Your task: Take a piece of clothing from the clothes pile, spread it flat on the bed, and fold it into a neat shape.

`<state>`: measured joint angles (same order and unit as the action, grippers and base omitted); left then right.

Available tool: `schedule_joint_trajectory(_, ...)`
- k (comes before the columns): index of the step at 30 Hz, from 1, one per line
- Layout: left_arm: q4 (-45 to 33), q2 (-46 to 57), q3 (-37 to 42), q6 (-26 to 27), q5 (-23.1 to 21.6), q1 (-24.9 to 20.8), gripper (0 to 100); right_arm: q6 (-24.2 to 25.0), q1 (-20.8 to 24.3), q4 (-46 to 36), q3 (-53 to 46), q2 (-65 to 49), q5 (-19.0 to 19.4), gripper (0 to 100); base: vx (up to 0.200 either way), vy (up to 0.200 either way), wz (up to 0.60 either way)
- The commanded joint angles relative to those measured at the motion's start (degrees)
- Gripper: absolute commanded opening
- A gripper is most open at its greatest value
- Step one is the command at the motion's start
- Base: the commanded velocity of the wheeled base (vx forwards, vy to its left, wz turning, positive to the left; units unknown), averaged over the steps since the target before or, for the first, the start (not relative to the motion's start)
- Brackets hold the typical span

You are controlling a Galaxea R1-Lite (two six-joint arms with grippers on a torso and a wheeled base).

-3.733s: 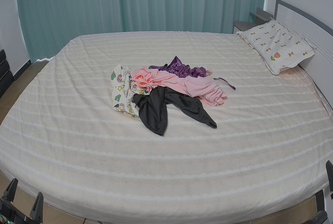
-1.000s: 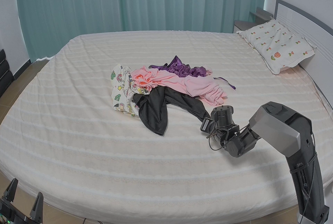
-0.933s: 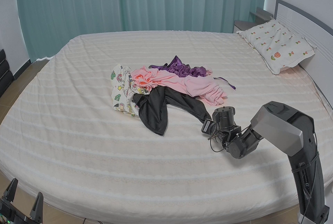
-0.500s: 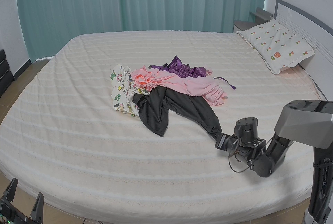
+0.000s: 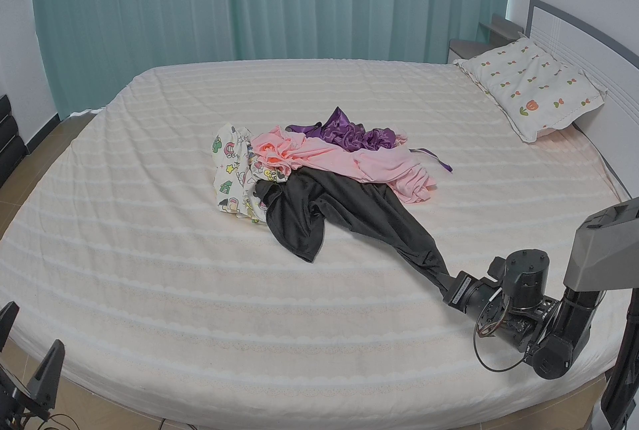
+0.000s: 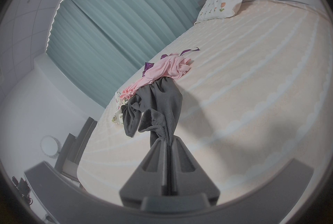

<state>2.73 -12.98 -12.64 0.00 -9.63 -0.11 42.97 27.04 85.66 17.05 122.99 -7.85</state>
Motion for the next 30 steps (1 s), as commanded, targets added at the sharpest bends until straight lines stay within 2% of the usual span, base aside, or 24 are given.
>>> schedule_joint_trajectory(1,0.70,-24.11,-3.62,3.43,-8.12,-2.26,100,3.61,-1.55,3.90,-4.84,-1.70,1.61,0,0.000,0.000,0.00)
schedule_joint_trajectory(5,1.75,-33.86,-3.53,2.99,-8.12,-8.06,100,3.61,-1.46,3.90,-5.19,-1.53,1.70,0,0.000,0.000,0.00)
schedule_joint_trajectory(8,4.39,-40.89,-3.71,2.90,-8.12,-10.17,100,3.52,-1.29,3.90,-5.19,-1.53,1.70,0,0.000,0.000,0.00)
schedule_joint_trajectory(11,8.87,-48.19,-3.88,2.81,-8.12,-11.40,100,3.52,-1.55,3.90,-5.10,-1.53,1.70,0,0.000,0.000,0.00)
schedule_joint_trajectory(14,19.51,-60.93,-4.06,0.88,-7.68,-12.28,100,3.52,-1.64,3.90,-5.19,-1.53,1.70,0,0.000,0.000,0.00)
schedule_joint_trajectory(16,21.26,-62.95,-4.15,0.18,-7.60,-12.81,100,3.52,-1.64,3.90,-5.19,-1.53,1.70,0,0.000,0.000,0.00)
schedule_joint_trajectory(17,28.03,-69.99,-4.94,-5.45,-6.80,-15.18,100,3.52,-1.73,3.90,-5.19,-1.61,1.70,0,0.000,0.000,0.00)
schedule_joint_trajectory(18,30.32,-72.71,-5.82,-8.35,-6.01,-16.59,100,3.52,-1.81,3.90,-5.10,-1.61,1.70,0,0.000,0.000,0.00)
schedule_joint_trajectory(20,33.13,-77.98,-8.36,-13.18,-3.11,-19.05,100,3.52,-1.81,3.90,-5.01,-1.53,1.70,0,0.000,0.000,0.00)
schedule_joint_trajectory(21,33.48,-78.77,-8.80,-13.80,-2.59,-19.31,100,3.52,-1.81,3.90,-5.01,-1.53,1.70,0,0.000,0.000,0.00)
schedule_joint_trajectory(22,34.45,-83.61,-12.06,-16.88,1.54,-21.16,100,3.52,-1.81,3.90,-5.01,-1.44,1.70,0,0.000,0.000,0.00)
schedule_joint_trajectory(25,34.71,-90.90,-17.86,-19.95,6.91,-24.15,100,3.52,-1.81,3.90,-4.84,-1.00,1.70,0,0.000,0.000,0.00)
schedule_joint_trajectory(27,34.71,-92.84,-19.53,-20.83,7.87,-24.76,100,3.52,-1.81,3.90,-4.84,-0.74,1.61,0,0.000,0.000,0.00)
schedule_joint_trajectory(30,34.71,-101.19,-27.61,-24.79,10.07,-27.40,100,3.52,-1.90,3.90,-4.84,-0.65,1.61,0,0.000,0.000,0.00)
